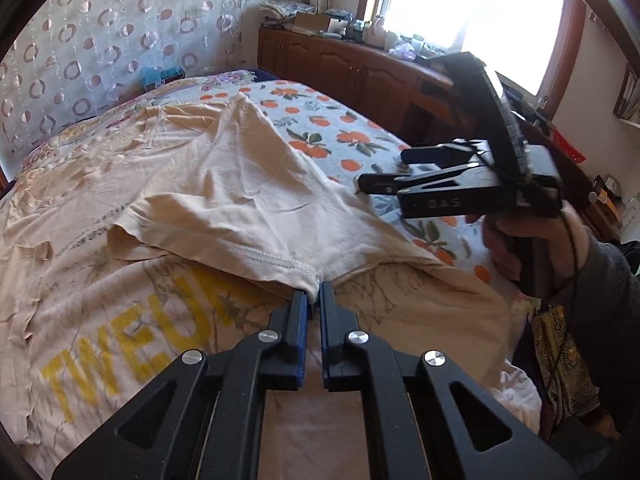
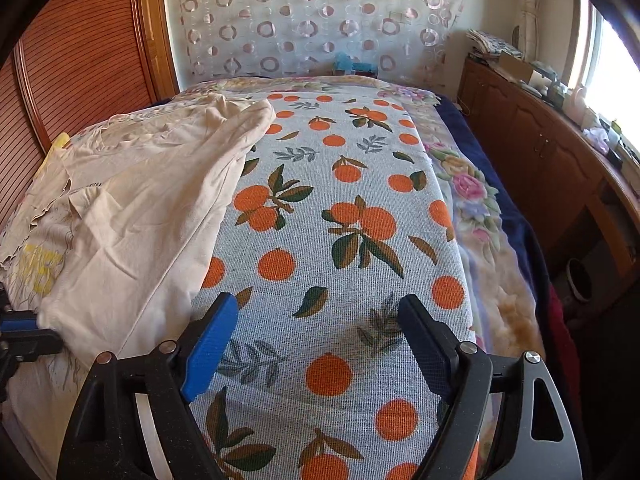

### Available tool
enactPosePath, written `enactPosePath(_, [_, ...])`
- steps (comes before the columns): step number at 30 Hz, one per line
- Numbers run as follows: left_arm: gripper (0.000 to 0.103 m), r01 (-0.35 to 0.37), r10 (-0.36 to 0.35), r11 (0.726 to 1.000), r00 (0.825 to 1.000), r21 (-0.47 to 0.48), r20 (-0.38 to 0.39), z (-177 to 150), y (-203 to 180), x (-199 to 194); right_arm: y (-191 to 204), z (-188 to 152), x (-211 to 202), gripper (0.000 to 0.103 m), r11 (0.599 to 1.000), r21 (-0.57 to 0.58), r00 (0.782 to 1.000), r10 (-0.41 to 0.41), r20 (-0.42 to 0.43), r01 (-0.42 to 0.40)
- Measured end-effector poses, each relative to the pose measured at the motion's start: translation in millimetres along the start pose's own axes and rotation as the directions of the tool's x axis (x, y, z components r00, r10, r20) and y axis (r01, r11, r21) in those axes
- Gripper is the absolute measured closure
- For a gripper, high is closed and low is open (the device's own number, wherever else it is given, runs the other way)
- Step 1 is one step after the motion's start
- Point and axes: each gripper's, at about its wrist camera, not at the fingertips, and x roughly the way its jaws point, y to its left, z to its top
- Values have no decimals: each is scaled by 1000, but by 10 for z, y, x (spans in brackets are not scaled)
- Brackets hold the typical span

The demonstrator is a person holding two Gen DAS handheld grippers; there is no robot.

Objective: Fold small clothes

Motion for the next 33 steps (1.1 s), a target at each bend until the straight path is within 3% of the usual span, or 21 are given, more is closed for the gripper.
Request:
enactPosePath(3, [96,15,-14,1000,1000,-7,16,-50,-29,-199,-1,0,1,19,1000,0,1000,0,0,0])
enactPosePath(10, [93,-41,41,999,999,-17,18,-88,44,-336,-3,1,1,18,1000,0,1000,0,0,0])
enactPosePath(13, [62,-68,69,997,997,-28,29,-85,98,-369,-2,2,1,18,1000,0,1000,0,0,0])
enactPosePath(15, [51,-71,72,997,997,-30,40,-85,134,-390,-3,2,2,18,1000,0,1000,0,0,0])
enactPosePath(17, [24,-97,98,995,994,-40,43,-89,177,-399,-2,2,2,18,1000,0,1000,0,0,0])
enactPosePath(24, [23,-151,156,985,986,-78,59,-110,356,-418,-2,2,2,18,1000,0,1000,0,-1,0])
enactPosePath(33, [23,-134,141,984,988,-113,55,-176,549,-492,-4,3,3,18,1000,-1,1000,-3,-1,3])
